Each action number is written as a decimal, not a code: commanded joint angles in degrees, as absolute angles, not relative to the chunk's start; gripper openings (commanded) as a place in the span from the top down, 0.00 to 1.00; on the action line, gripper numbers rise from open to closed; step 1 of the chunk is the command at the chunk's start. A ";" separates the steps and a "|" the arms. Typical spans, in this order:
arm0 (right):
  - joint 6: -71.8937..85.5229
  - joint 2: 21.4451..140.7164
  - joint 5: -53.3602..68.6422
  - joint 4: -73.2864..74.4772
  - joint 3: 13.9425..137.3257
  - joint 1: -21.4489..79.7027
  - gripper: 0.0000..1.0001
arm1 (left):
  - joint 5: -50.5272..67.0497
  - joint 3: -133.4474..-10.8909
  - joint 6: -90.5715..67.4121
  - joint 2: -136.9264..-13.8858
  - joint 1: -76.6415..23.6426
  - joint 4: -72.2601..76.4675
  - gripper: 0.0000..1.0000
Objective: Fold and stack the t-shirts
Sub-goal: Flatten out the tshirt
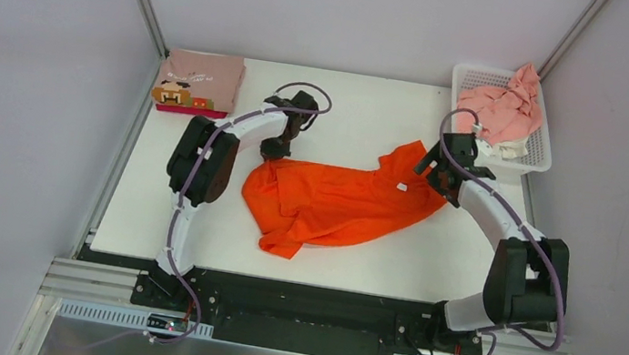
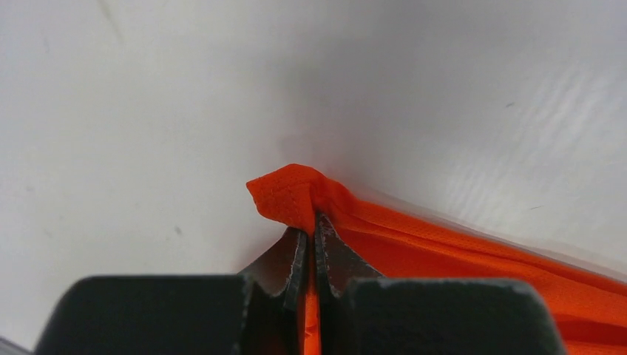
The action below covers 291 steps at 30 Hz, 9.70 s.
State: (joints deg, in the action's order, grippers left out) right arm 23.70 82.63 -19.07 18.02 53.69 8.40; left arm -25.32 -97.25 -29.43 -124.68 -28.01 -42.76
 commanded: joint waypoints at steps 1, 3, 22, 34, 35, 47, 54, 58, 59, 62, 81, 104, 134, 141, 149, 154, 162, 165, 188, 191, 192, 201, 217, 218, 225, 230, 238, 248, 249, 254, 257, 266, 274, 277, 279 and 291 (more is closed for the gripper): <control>18.88 86.87 -20.16 17.09 62.14 13.37 0.03 | -29.69 -90.67 -30.39 -117.04 -27.06 -43.02 1.00; 18.36 91.29 -20.08 18.27 66.64 14.26 0.03 | -28.99 -89.26 -30.69 -115.84 -26.58 -42.30 1.00; 22.53 126.08 -28.86 36.92 104.02 17.58 0.13 | -27.24 -87.93 -32.69 -114.23 -25.18 -40.32 1.00; 23.23 126.55 -30.42 35.36 105.55 17.52 0.98 | -28.03 -89.82 -31.70 -113.07 -25.14 -40.27 1.00; 23.21 125.58 -30.82 35.31 105.75 17.57 1.00 | -28.64 -90.11 -31.60 -112.16 -25.14 -40.26 1.00; 19.80 87.82 -26.06 29.73 91.95 18.18 1.00 | -30.45 -88.64 -30.91 -85.31 -25.31 -39.06 1.00; 19.34 66.78 -18.11 29.90 91.76 18.21 1.00 | -24.63 -87.13 -28.21 -63.65 -25.49 -35.23 1.00; 20.94 57.56 -11.71 31.39 94.06 18.25 1.00 | -18.09 -88.61 -26.37 -53.49 -25.58 -33.18 1.00; 21.43 55.80 -9.85 31.91 95.03 18.26 1.00 | -16.16 -89.40 -26.03 -51.81 -25.58 -33.11 1.00; 23.18 52.24 -4.23 33.95 98.96 18.28 1.00 | -9.60 -92.19 -25.69 -47.76 -25.58 -33.01 1.00; 23.76 56.45 -8.33 41.10 115.35 18.06 1.00 | -2.35 -96.03 -26.80 -44.74 -25.49 -32.96 1.00; 19.91 118.93 -18.16 29.41 113.89 13.51 0.39 | -25.85 -106.57 -29.62 -117.58 -14.85 -34.89 0.01; 29.31 116.58 -7.31 24.64 95.87 17.10 0.00 | -5.79 -68.12 -34.84 -96.69 -16.87 -27.78 0.01; 32.02 125.00 -4.74 22.72 102.36 16.30 0.01 | -7.28 -65.61 -34.78 -99.84 -16.91 -26.33 0.01; 31.69 129.89 -5.46 22.04 108.36 16.20 0.00 | -9.41 -63.54 -34.74 -102.23 -16.87 -25.76 0.01; 31.63 134.82 -5.58 22.69 115.00 15.87 0.00 | -10.82 -62.65 -34.20 -102.66 -16.87 -25.80 0.01; 35.79 142.70 -5.50 16.03 126.12 14.60 0.00 | -11.74 -62.08 -33.68 -101.92 -16.81 -25.75 0.01; 37.32 142.39 -6.29 8.00 125.86 14.44 0.00 | -12.11 -61.71 -33.55 -101.13 -16.80 -25.75 0.01; 25.13 101.33 -14.81 38.61 82.07 16.01 0.00 | -4.50 -71.39 -32.15 -98.48 -16.87 -27.68 0.01; 24.41 104.58 -12.37 39.96 82.95 15.95 0.01 | -1.61 -74.38 -31.66 -102.78 -16.80 -27.69 0.01; 24.28 105.87 -12.26 40.28 83.53 15.87 0.01 | -0.83 -75.36 -31.75 -104.34 -16.79 -27.85 0.01; 24.37 119.67 -10.28 41.51 92.05 13.38 0.01 | 2.11 -82.71 -32.10 -116.56 -13.28 -29.88 0.01; 20.83 143.19 -7.89 49.20 129.11 9.00 0.01 | 5.52 -107.16 -33.50 -134.61 -8.76 -35.45 0.01; 20.63 143.87 -7.80 49.01 130.54 8.83 0.00 | 5.57 -108.46 -33.44 -135.45 -8.71 -35.61 0.01; 19.44 141.08 -4.08 46.32 135.33 8.72 0.00 | 6.46 -115.02 -31.98 -135.06 -8.61 -38.66 0.01; 17.94 130.33 -5.01 48.25 132.68 11.17 0.00 | 4.43 -110.22 -30.75 -121.60 -9.27 -41.04 0.01; 23.37 96.08 -14.75 41.30 91.90 19.25 0.00 | -12.00 -70.39 -40.85 -84.62 -11.16 -41.22 0.01; 34.16 64.81 -9.42 29.00 51.16 24.07 0.00 | -13.06 -43.92 -53.25 -55.89 -11.21 -49.33 0.01; 34.14 63.67 -8.50 28.09 49.40 24.27 0.00 | -13.28 -42.09 -54.53 -53.89 -11.21 -49.96 0.01; 28.40 68.82 -8.38 25.26 55.02 24.34 0.00 | -14.99 -41.18 -55.25 -52.38 -11.18 -50.47 0.01; 25.35 80.01 -5.40 22.43 62.85 24.29 0.00 | -14.38 -42.63 -54.08 -55.10 -11.16 -50.40 0.01; 22.24 113.24 -4.92 26.76 94.71 22.94 0.01 | -16.78 -44.78 -53.06 -56.17 -11.17 -50.25 0.01; 24.94 125.25 -3.45 26.35 103.88 17.95 0.01 | -15.78 -44.88 -52.06 -55.48 -11.19 -49.57 0.01; 25.27 126.67 -2.09 25.99 103.71 15.80 0.00 | -14.53 -44.87 -51.47 -56.00 -11.17 -48.62 0.01; 25.40 127.28 -1.19 25.78 102.63 14.74 0.00 | -14.18 -44.91 -51.27 -56.43 -11.18 -48.15 0.01; 27.61 122.81 -8.53 24.67 93.50 8.60 0.01 | -10.14 -46.87 -48.23 -60.71 -11.16 -41.65 0.01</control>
State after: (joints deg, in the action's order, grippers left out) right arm 26.85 125.73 -2.02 22.35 97.97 11.14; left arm -13.28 -44.21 -50.74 -58.96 -11.18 -45.30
